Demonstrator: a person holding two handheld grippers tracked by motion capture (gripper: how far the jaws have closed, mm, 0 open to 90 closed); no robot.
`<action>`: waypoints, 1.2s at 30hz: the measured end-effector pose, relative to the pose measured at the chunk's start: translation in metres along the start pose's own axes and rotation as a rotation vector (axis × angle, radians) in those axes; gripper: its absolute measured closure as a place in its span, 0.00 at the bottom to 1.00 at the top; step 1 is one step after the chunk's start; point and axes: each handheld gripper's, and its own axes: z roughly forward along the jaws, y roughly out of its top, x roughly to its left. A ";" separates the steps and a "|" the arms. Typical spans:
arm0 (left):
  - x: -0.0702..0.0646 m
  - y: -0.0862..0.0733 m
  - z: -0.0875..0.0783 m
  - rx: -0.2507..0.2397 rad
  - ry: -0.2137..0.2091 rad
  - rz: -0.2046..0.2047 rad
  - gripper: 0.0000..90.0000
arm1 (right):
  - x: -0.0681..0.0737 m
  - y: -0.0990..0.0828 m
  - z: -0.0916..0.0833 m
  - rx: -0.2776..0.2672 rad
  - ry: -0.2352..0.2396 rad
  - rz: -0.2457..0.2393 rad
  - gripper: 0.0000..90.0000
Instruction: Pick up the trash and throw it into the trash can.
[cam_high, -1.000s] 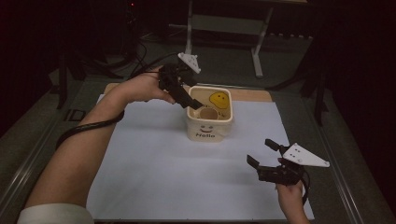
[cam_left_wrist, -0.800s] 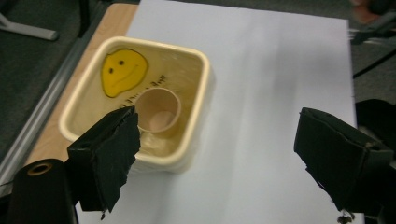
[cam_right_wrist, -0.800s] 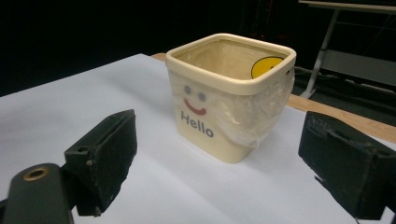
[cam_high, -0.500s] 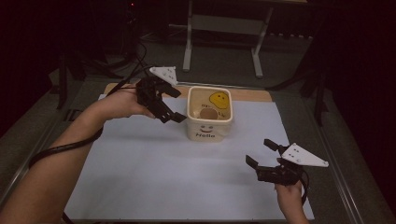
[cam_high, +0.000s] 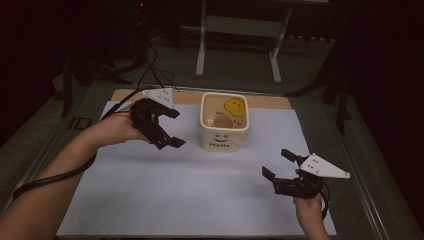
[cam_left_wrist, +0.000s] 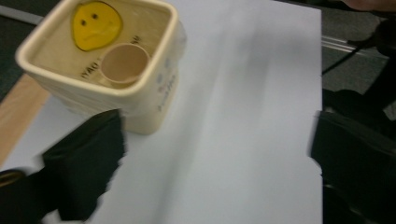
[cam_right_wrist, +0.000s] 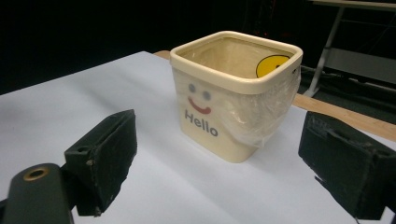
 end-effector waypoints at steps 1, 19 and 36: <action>-0.002 -0.002 0.001 0.006 -0.002 0.004 0.03 | 0.000 0.000 0.000 -0.003 0.001 0.002 0.13; -0.032 -0.047 0.014 -0.059 0.011 -0.032 0.02 | 0.000 -0.001 -0.002 -0.003 -0.005 0.000 0.13; -0.050 -0.086 0.023 -0.125 -0.007 -0.074 0.02 | 0.000 -0.002 -0.001 0.006 0.002 -0.006 0.13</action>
